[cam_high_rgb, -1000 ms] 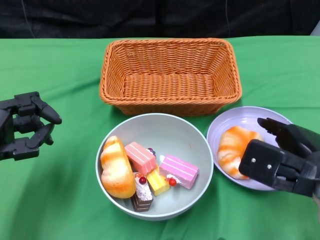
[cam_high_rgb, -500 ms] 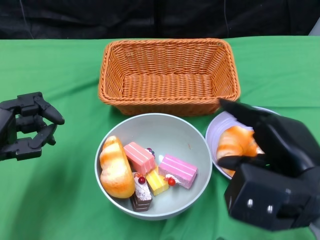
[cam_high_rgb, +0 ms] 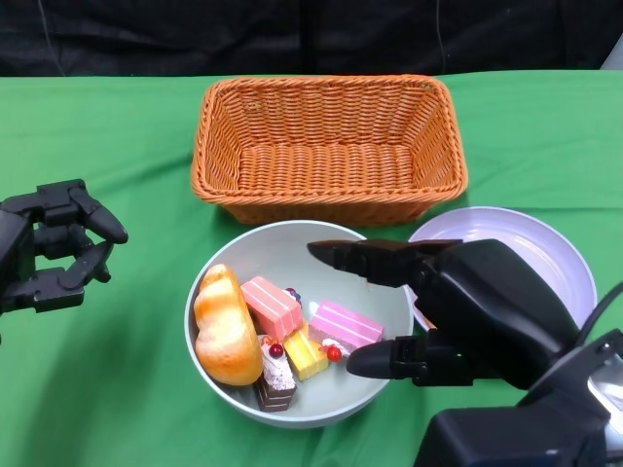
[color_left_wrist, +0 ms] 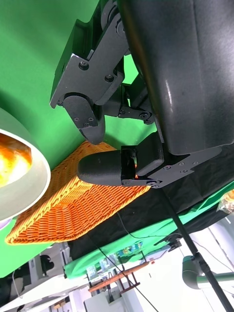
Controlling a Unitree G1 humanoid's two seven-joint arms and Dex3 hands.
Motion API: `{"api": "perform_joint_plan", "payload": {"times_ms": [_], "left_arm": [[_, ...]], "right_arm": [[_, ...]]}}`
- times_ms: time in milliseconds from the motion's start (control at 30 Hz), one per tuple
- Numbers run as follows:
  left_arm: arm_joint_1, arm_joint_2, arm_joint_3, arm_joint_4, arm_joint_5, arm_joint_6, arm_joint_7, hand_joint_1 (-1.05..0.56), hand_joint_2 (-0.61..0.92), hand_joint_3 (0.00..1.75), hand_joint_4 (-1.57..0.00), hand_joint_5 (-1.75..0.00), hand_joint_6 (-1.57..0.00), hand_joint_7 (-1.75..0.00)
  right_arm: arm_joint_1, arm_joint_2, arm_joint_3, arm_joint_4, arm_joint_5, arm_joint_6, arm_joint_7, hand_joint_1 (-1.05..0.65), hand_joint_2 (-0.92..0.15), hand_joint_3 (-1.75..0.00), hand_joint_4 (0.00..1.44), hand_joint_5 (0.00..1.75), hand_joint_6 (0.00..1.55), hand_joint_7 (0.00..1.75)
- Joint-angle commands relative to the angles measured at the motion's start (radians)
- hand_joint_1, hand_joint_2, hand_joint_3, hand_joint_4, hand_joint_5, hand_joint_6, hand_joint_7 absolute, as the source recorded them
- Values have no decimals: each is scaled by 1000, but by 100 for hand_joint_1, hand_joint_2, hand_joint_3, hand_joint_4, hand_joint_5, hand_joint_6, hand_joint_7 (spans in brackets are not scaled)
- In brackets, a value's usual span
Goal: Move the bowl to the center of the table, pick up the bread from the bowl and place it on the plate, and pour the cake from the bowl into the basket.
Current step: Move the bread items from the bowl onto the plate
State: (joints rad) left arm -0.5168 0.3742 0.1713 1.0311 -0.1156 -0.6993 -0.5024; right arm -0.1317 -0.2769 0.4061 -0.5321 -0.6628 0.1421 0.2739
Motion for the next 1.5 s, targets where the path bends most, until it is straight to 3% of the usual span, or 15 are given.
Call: {"api": "perform_joint_plan", "payload": {"times_ms": [33, 267, 567, 867, 967, 1367, 1433, 1500], "left_arm": [[0, 7, 4, -2, 2, -2, 8, -2, 66, 87, -71, -158, -73, -127], [4, 6, 0, -5, 10, -17, 17, 0, 67, 86, -70, -158, -73, -127], [2, 1, -8, -9, 28, -16, 42, 0, 66, 86, -71, -158, -73, -125], [2, 1, -8, -10, 38, -13, 52, -3, 66, 84, -71, -156, -75, -121], [2, 0, -16, -9, 54, -18, 69, -8, 64, 82, -64, -160, -74, -126], [-9, -1, -11, 10, 24, -2, 31, -4, 66, 79, -67, -159, -70, -131], [-8, 3, -13, 10, 27, 0, 31, -9, 77, 61, -74, -157, -71, -125], [-8, 4, -13, 10, 28, 1, 31, -10, 81, 54, -75, -157, -71, -124]], "right_arm": [[-56, -1, 31, 81, -21, -32, 22, -69, -92, -5, 68, 8, 53, 2], [-139, 13, 93, 226, -71, -93, 19, -64, -90, -3, 65, 4, 53, 1], [-280, 62, 177, 429, -164, -134, 30, -68, -92, -5, 57, 0, 40, 0], [-294, 67, 183, 449, -173, -139, 33, -68, -92, -5, 57, 0, 39, 0], [-344, 85, 225, 491, -195, -146, 73, -68, -92, -6, 54, 0, 31, 0], [-374, 117, 242, 525, -192, -179, 74, -67, -92, -10, 52, 0, 27, 0], [-384, 132, 254, 542, -195, -198, 54, -67, -92, -6, 62, 4, 29, 1], [-387, 136, 255, 549, -196, -206, 48, -67, -92, -5, 64, 4, 29, 1]]}}
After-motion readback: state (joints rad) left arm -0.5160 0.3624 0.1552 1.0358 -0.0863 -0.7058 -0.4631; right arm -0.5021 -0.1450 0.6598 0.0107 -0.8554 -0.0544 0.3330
